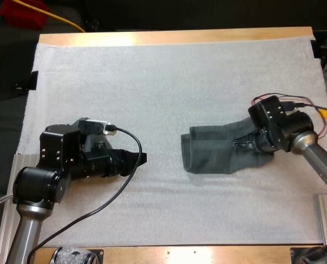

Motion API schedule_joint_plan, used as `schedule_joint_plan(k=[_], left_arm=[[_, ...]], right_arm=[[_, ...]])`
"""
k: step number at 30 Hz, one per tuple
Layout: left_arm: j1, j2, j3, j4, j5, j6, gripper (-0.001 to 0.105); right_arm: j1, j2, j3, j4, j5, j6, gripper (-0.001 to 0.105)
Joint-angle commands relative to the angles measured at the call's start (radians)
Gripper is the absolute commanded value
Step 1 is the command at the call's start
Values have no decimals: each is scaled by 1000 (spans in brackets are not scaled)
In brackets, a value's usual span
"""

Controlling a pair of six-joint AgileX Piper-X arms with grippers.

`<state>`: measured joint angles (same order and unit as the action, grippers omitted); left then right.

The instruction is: Pick towel from pile, fold and stack

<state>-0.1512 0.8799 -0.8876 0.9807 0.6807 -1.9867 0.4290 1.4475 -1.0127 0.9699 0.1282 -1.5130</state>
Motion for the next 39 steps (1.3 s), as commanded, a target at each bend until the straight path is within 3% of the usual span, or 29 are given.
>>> schedule_joint_plan(k=[1,5,6,16,23,26,28,29,30,32,39], left_arm=[[0,-5,-7,-6,5,-6,67],[0,-5,-7,-6,5,-6,67],[0,-5,-7,-6,5,-6,67],[0,-5,-7,-6,5,-6,67],[0,-5,-7,-6,5,-6,67],[0,-5,-7,-6,5,-6,67],[0,-5,-7,-6,5,-6,67],[0,-5,-7,-6,5,-6,67],[0,-5,-7,-6,5,-6,67],[0,-5,-7,-6,5,-6,67],[0,-5,-7,-6,5,-6,67]], right_arm=[[17,-6,-10,-5,-46,29,4],[56,0,-10,-34,-122,89,4],[142,76,-10,-142,-236,217,4],[168,179,-10,-257,-297,340,4],[182,225,-10,-315,-342,368,4],[182,225,-10,-365,-388,369,17],[182,225,-11,-386,-418,369,32],[182,225,-16,-396,-437,366,51],[182,225,-20,-396,-443,361,58],[182,221,-25,-402,-445,349,63],[208,137,-25,-435,-489,323,63]])
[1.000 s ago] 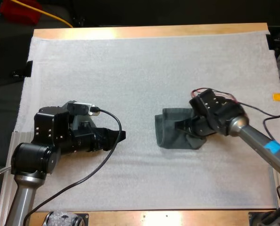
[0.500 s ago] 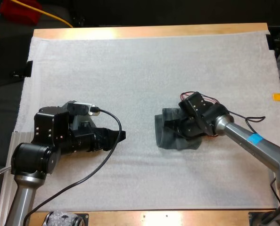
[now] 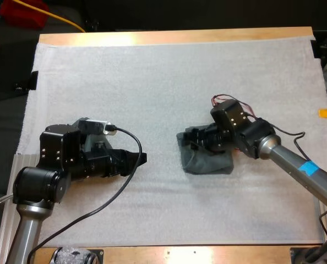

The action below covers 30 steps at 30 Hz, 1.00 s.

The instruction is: Pick towel from pile, fold and stack

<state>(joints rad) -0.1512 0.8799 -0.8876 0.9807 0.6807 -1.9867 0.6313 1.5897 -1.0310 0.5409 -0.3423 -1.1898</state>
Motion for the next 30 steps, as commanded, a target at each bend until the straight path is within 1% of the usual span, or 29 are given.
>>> schedule_joint_plan(k=[1,7,14,19,22,26,28,30], left_arm=[[0,-5,-7,-6,5,-6,67],[0,-5,-7,-6,5,-6,67],[0,-5,-7,-6,5,-6,67],[0,-5,-7,-6,5,-6,67],[0,-5,-7,-6,5,-6,67],[0,-5,-7,-6,5,-6,67],[0,-5,-7,-6,5,-6,67],[0,-5,-7,-6,5,-6,67]], right_arm=[[14,-5,-7,-6,-18,2,63],[50,45,-7,-12,-8,49,63],[92,72,-7,-64,-19,66,63],[93,97,-7,-65,-22,73,63],[93,95,-7,-65,-18,59,63],[93,52,-7,-48,37,54,63],[93,-1,-7,3,101,36,63],[93,-30,-7,40,135,15,63]])
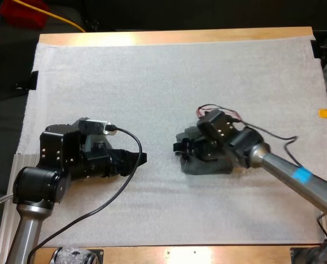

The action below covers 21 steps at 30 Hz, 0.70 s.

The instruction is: Pick towel from pile, fold and stack

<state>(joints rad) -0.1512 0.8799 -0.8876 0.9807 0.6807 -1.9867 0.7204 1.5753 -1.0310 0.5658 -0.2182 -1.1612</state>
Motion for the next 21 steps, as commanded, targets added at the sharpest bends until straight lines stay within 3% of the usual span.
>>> schedule_joint_plan(k=[1,2,5,19,21], left_arm=[[0,-5,-7,-6,5,-6,67],[0,-5,-7,-6,8,-6,67],[0,-5,-7,-6,13,-6,67],[0,-2,-7,-6,13,-6,67],[-5,111,-7,-40,19,-6,68]], right_arm=[[4,-39,-7,43,40,-31,63],[4,-129,-7,151,162,-85,63],[4,-205,-7,240,246,-119,63],[4,-414,-7,452,270,-174,63],[4,-514,-7,461,267,-183,63]])
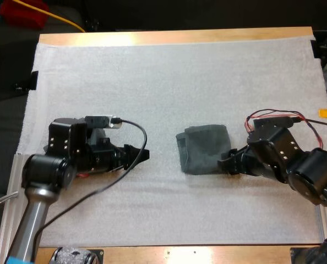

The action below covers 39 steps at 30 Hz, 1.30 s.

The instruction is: Pick towel from pile, fold and stack

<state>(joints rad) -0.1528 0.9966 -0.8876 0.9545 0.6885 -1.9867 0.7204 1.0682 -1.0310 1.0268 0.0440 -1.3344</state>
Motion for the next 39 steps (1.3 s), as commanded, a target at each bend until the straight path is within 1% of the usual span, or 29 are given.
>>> schedule_joint_plan(k=[1,4,6,7,9,12,15,17,18,19,23,27,29,36,39], left_arm=[[-6,16,-7,-26,23,-6,68],[-34,74,-7,-62,63,-6,68],[-86,130,-7,-94,33,-6,68],[-138,190,-7,-136,11,-20,68],[-163,226,-7,-176,-10,-41,68],[-191,287,-7,-234,-37,-85,68],[-201,360,-7,-298,-48,-124,68],[-201,481,-7,-398,-41,-190,68],[-201,533,-7,-448,-25,-210,68],[-201,552,-7,-465,-21,-221,68],[-201,625,-7,-513,-9,-270,68],[-201,662,-7,-515,-4,-283,68],[-201,696,-7,-512,1,-306,68],[-210,718,-7,-512,4,-321,68],[-229,720,-7,-512,-11,-329,68]], right_arm=[[4,-14,-7,-4,5,-15,63],[4,-30,-7,-26,-12,-19,63],[4,-37,-7,-69,-67,-19,63],[4,-37,-7,-110,-117,-19,63],[4,-37,-7,-128,-140,-19,63],[4,-37,-7,-133,-160,-15,63],[4,-37,-7,-130,-160,-15,63],[4,-37,-7,-130,-160,-15,63],[4,-37,-7,-130,-160,-7,63],[4,-37,-7,-130,-160,-7,63],[4,-37,-7,-130,-160,-5,63],[4,-37,-7,-130,-160,-5,63],[4,-37,-7,-130,-160,-5,63],[4,-37,-7,-130,-160,-5,63],[4,-37,-7,-132,-160,-5,63]])
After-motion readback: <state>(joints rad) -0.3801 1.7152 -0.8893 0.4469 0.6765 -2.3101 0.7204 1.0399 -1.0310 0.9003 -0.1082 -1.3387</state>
